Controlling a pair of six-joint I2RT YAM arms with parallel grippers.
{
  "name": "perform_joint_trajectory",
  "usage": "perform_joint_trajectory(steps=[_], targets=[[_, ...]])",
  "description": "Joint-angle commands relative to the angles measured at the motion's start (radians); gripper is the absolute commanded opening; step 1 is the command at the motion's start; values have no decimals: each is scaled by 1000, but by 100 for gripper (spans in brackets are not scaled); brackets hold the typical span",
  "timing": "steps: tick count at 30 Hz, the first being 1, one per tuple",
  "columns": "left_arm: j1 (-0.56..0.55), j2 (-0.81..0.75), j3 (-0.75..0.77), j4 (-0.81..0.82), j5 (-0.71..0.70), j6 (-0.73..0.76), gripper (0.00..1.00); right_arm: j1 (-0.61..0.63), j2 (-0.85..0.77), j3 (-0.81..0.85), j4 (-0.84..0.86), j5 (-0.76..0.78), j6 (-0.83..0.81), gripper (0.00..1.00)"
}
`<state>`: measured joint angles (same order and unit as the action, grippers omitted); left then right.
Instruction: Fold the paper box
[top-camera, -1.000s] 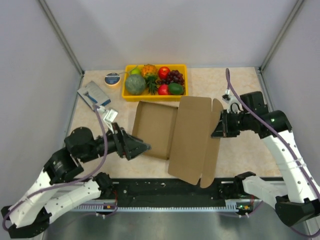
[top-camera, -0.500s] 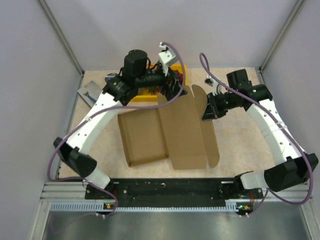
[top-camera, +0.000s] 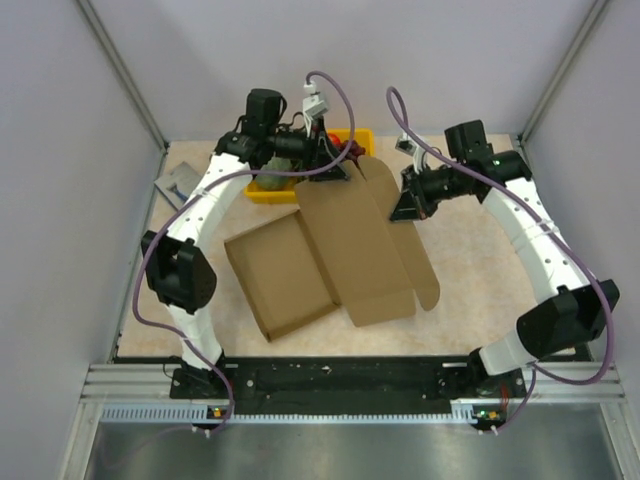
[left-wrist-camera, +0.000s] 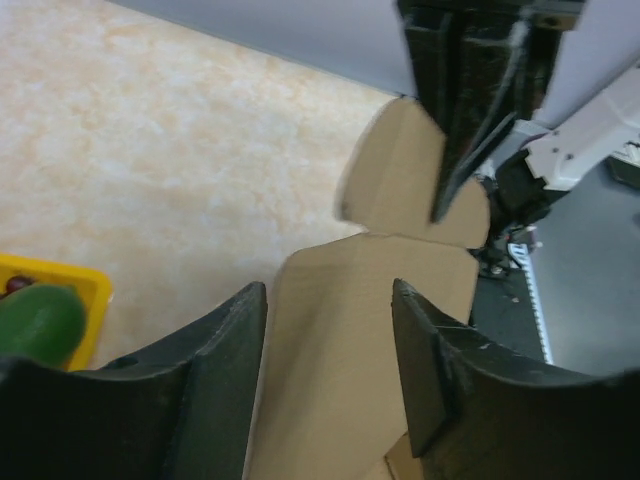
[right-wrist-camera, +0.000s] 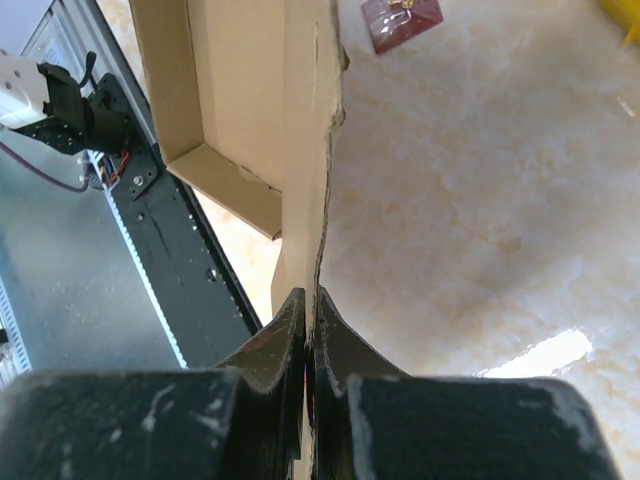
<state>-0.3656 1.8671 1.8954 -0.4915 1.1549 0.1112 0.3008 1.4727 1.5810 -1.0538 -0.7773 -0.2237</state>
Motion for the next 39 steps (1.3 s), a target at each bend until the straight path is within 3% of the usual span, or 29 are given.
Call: perform_joint_trajectory(steps=[1, 2, 3, 5, 6, 7, 10, 11, 13, 15, 18, 20, 21, 24, 28, 33, 35, 36, 39], targets=[[-10, -13, -21, 48, 120, 7, 51, 6, 50, 102, 51, -39, -37, 0], [-10, -14, -24, 32, 97, 21, 36, 6, 67, 114, 51, -5, -31, 0], [-9, -22, -24, 19, 57, 53, 27, 6, 78, 129, 55, 36, -13, 0], [8, -54, -71, 86, 10, 53, 8, 1, 92, 154, 87, 221, 111, 29], [17, -71, -103, 143, -4, -20, 3, -6, 92, 152, 92, 257, 145, 40], [39, -88, -181, 213, -17, -60, 1, -18, 89, 134, 115, 295, 252, 51], [92, -175, -374, 489, -69, -221, 0, -97, 5, -9, 208, 260, 404, 66], [108, -209, -421, 678, -102, -337, 0, -126, -33, -69, 333, 195, 435, 69], [157, -224, -534, 830, -101, -459, 0, -204, -162, -251, 467, 74, 506, 78], [192, -243, -622, 1021, -132, -611, 0, -230, -256, -376, 566, 68, 497, 83], [217, -263, -718, 1228, -173, -752, 0, -238, -339, -520, 630, 70, 510, 86], [226, -269, -745, 1243, -234, -809, 0, -243, -399, -617, 716, 27, 550, 87], [234, -269, -769, 1257, -271, -829, 0, -246, -431, -721, 838, 21, 608, 88], [240, -258, -818, 1398, -284, -930, 0, -249, -497, -841, 969, -3, 673, 90], [240, -235, -851, 1568, -261, -1044, 0, -275, -456, -874, 974, 62, 650, 89], [246, -233, -861, 1601, -235, -1065, 0, -396, -396, -875, 1027, 66, 649, 87], [246, -224, -861, 1639, -210, -1081, 0, -404, -321, -877, 1152, -2, 627, 86], [246, -218, -860, 1656, -205, -1093, 0, -404, -289, -877, 1208, -107, 627, 85], [246, -186, -849, 1746, -176, -1154, 0, -402, -166, -886, 1480, -206, 705, 81]])
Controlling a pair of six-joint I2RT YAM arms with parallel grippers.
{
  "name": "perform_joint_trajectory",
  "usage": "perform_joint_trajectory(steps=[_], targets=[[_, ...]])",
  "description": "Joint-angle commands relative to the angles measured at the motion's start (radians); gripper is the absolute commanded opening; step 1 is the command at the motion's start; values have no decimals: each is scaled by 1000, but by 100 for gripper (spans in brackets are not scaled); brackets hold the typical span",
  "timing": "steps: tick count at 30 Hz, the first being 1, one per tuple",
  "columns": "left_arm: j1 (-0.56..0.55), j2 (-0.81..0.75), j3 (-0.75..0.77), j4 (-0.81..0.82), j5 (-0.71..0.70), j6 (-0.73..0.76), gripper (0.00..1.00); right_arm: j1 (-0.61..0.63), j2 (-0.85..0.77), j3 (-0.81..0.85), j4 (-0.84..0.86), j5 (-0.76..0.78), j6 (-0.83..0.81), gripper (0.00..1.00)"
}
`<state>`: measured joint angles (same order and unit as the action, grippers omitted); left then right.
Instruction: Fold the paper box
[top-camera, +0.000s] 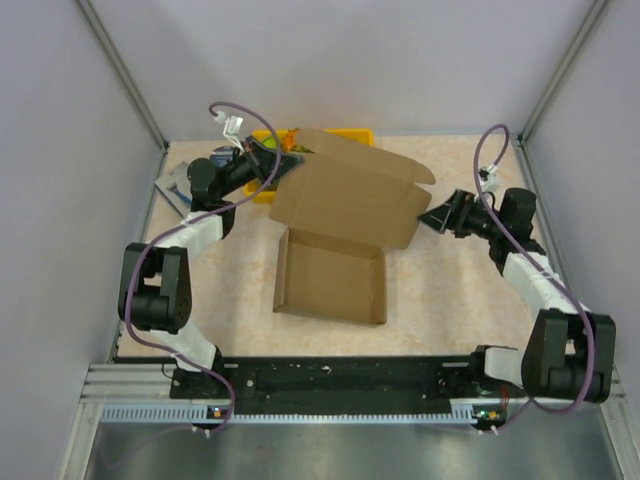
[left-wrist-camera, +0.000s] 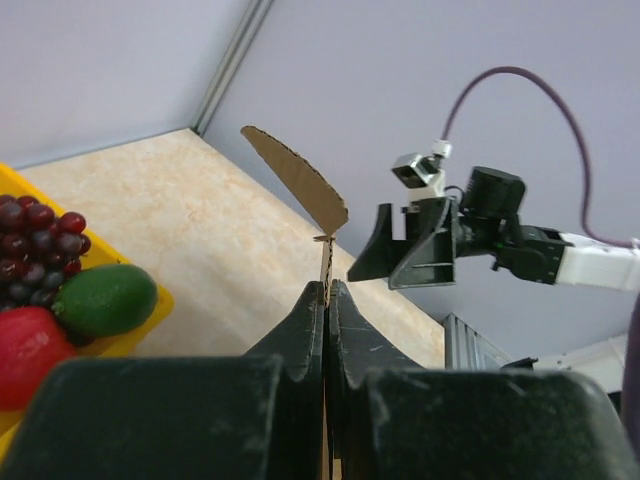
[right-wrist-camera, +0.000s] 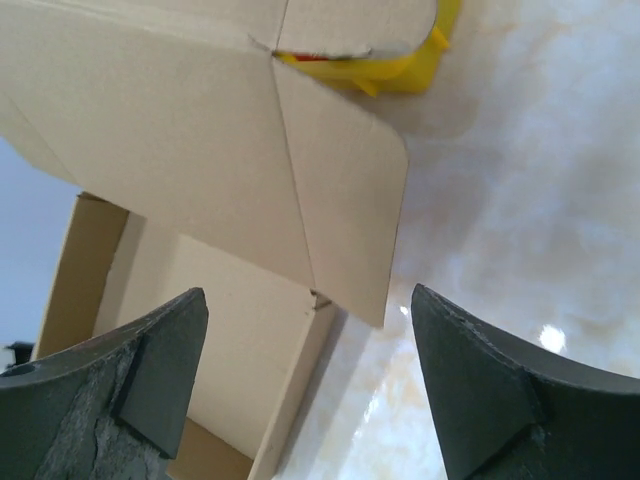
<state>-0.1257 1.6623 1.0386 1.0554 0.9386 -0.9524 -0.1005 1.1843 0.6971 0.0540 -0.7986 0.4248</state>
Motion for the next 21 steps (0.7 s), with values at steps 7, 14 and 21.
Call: perform_joint_trajectory(steps=[7, 14, 21], targets=[[6, 40, 15, 242, 80, -120, 0, 10, 225, 67, 354, -126, -64, 81], [6, 33, 23, 201, 98, -89, 0, 79, 333, 41, 670, -222, 66, 59], [8, -39, 14, -162, 48, 131, 16, 82, 293, -31, 801, -168, 125, 19]])
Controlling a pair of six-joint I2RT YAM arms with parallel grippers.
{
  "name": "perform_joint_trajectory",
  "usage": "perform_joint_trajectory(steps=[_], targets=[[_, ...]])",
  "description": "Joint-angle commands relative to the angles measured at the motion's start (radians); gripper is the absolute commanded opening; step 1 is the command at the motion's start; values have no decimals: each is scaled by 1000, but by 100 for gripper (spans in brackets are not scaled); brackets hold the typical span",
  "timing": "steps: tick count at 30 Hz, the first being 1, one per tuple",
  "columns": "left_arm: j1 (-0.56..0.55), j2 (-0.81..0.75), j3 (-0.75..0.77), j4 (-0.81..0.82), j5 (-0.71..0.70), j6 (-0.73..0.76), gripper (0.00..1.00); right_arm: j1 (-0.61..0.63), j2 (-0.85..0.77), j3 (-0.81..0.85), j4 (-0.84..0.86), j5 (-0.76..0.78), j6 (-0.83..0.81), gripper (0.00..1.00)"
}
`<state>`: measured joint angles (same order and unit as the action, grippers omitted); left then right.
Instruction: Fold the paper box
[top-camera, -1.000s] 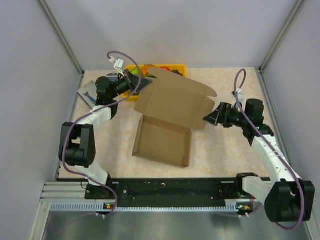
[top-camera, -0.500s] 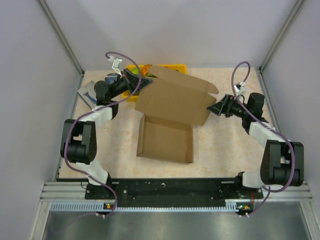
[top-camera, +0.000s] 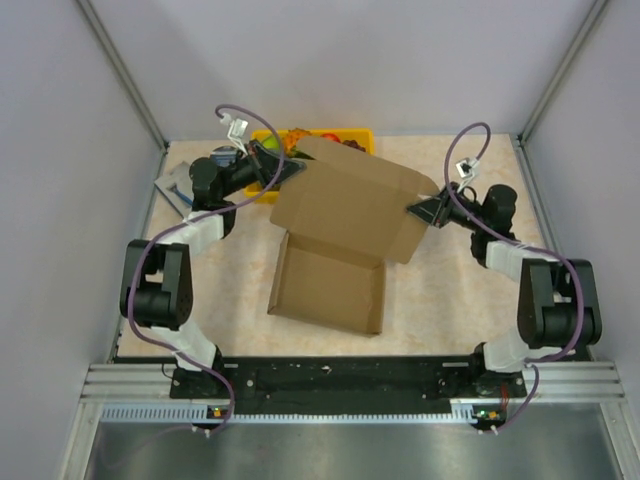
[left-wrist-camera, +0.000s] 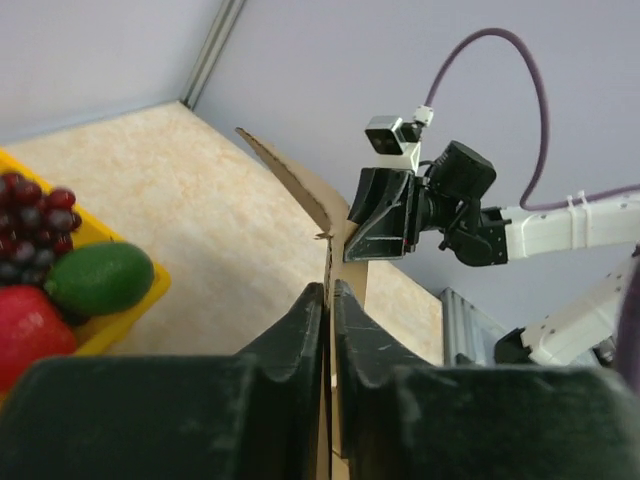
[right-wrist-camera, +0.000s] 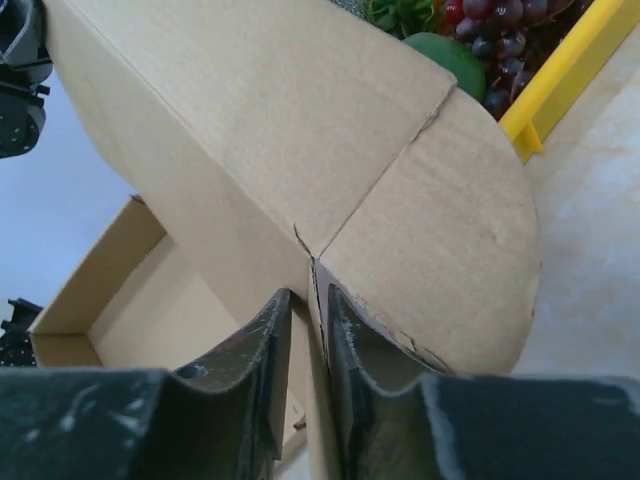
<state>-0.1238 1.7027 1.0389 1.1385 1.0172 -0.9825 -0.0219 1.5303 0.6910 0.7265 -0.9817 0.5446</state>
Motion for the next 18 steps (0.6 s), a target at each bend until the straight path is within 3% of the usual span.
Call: perform_joint_trajectory(steps=[1, 2, 3, 5, 6, 7, 11, 12, 13, 15, 16, 18], targets=[[7, -116, 16, -335, -102, 261, 24, 4, -71, -25, 101, 24, -14, 15], [7, -135, 18, -412, -121, 306, 34, 4, -87, -15, 30, 31, -58, 2], [7, -155, 15, -531, -153, 342, 45, 4, -119, -7, -5, 49, -83, 0], [12, -218, 9, -664, -265, 424, 53, 8, -139, 16, -85, 57, -150, 0], [13, -238, -2, -733, -300, 435, 62, 10, -153, 25, -110, 72, -170, 0], [18, -292, -11, -802, -352, 444, 79, 10, -157, 36, -137, 72, -198, 0], [58, -474, -63, -1202, -654, 459, 79, 11, -188, 85, -248, 83, -308, 0], [62, -526, -63, -1321, -833, 462, 79, 11, -193, 88, -257, 90, -310, 0], [67, -544, -65, -1517, -926, 450, 80, 13, -202, 93, -263, 95, -310, 0], [96, -564, -77, -1685, -1110, 420, 85, 16, -203, 122, -294, 98, -330, 0], [113, -565, -82, -1809, -1146, 410, 86, 16, -203, 133, -332, 101, -337, 0], [159, -555, -91, -1901, -1250, 375, 95, 48, -213, 156, -366, 127, -370, 0]])
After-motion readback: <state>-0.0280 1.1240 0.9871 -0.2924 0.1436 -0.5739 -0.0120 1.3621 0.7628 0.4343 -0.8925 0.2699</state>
